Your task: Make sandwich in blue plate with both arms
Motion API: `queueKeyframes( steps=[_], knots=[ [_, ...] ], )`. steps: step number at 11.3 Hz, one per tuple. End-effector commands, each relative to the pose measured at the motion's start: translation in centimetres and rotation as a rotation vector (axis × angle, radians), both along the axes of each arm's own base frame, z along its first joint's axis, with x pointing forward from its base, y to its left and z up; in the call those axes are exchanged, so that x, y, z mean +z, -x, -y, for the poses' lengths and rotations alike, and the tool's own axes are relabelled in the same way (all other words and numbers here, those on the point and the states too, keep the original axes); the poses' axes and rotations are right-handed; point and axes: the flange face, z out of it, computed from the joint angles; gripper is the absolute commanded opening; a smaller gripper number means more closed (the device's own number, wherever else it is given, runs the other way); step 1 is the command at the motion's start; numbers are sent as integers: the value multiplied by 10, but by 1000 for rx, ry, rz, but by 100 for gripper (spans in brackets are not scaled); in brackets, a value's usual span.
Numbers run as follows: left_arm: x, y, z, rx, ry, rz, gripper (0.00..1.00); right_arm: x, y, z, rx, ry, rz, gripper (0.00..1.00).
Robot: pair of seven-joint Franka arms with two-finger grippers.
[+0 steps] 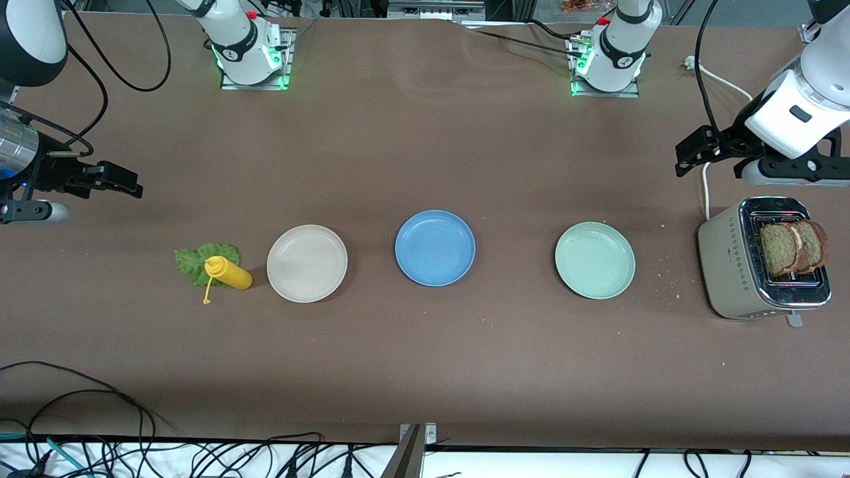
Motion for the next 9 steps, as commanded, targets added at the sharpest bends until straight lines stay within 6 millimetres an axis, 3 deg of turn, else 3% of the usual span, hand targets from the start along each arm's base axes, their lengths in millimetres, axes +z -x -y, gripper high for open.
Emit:
queueKeyframes(
  steps=[1,9],
  knots=[
    [6,-3,-3,-11,-5,-2,100,5,1,-1,0,-16,2,100],
    [-1,-2,-2,11,-9,-19,100,5,2,-1,0,-17,-1,100]
  ],
)
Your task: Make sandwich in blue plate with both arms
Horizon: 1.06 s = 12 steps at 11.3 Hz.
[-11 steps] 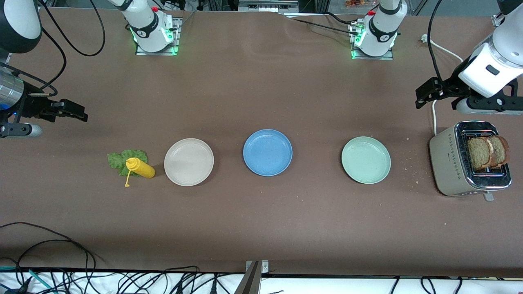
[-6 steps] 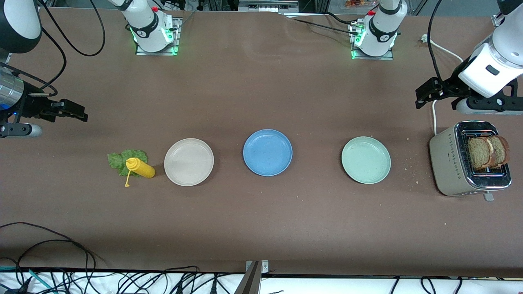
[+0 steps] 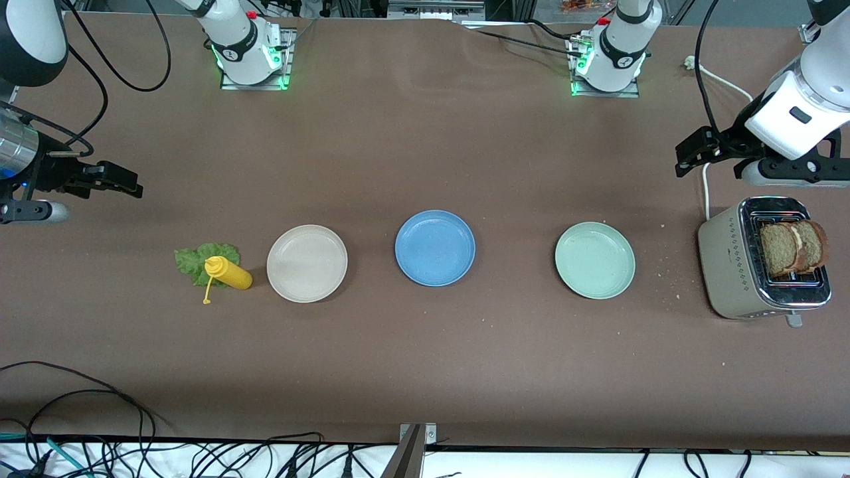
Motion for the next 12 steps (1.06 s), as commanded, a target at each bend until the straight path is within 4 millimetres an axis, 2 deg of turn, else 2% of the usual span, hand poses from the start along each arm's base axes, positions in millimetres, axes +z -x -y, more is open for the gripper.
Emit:
queueKeyframes(
  steps=[1,2,3,4,5,9,10,12],
  knots=[
    [1,-2,-2,5,-8,-14,100,5,2,-1,0,-17,-1,100],
    [-4,-5,-1,4,-8,-22,100,5,2,-1,0,-17,-1,100],
    [-20,-13,-3,-6,-22,-47,100,5,2,-1,-4,-17,-1,100],
    [-27,-16,-9,-3,-33,-59,100,5,2,-2,-6,-15,-2,100],
    [-39,-24,-24,20,-41,-78,100,5,1,-1,-7,-15,1,100],
    [-87,-48,-101,120,-105,-143,100,4,0,-2,3,-14,6,100],
    [-99,-52,-128,157,-99,-150,100,4,-1,-5,6,-12,8,100],
    [-121,-64,-177,46,-76,-112,100,3,-5,-9,5,-11,9,100]
  ],
)
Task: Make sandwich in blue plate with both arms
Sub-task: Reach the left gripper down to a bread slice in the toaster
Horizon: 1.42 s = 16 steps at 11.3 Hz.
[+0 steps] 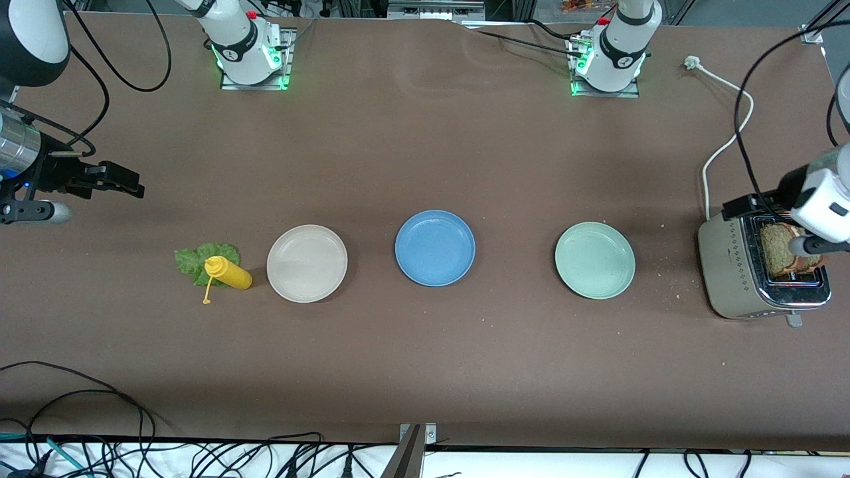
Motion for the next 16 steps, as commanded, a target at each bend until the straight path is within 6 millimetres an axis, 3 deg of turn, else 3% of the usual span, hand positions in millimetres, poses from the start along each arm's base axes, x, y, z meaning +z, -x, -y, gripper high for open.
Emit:
queueKeyframes(
  steps=[1,4,9,13,14,16],
  knots=[
    [-28,-16,-75,-119,22,22,100,4,-5,-8,3,-10,10,100],
    [-59,-17,-119,-111,39,16,100,0,-6,-10,8,-11,-5,100],
    [-91,-17,-161,-124,57,25,100,-12,-6,-13,18,-6,-44,100],
    [-127,-14,-179,-86,98,-13,100,-12,-4,-48,78,9,-49,100],
    [-130,-15,-180,-85,99,-16,89,-12,-4,-49,80,7,-51,100],
    [-135,-13,-174,-100,92,-40,23,-12,-2,-50,82,6,-61,100]
  ],
)
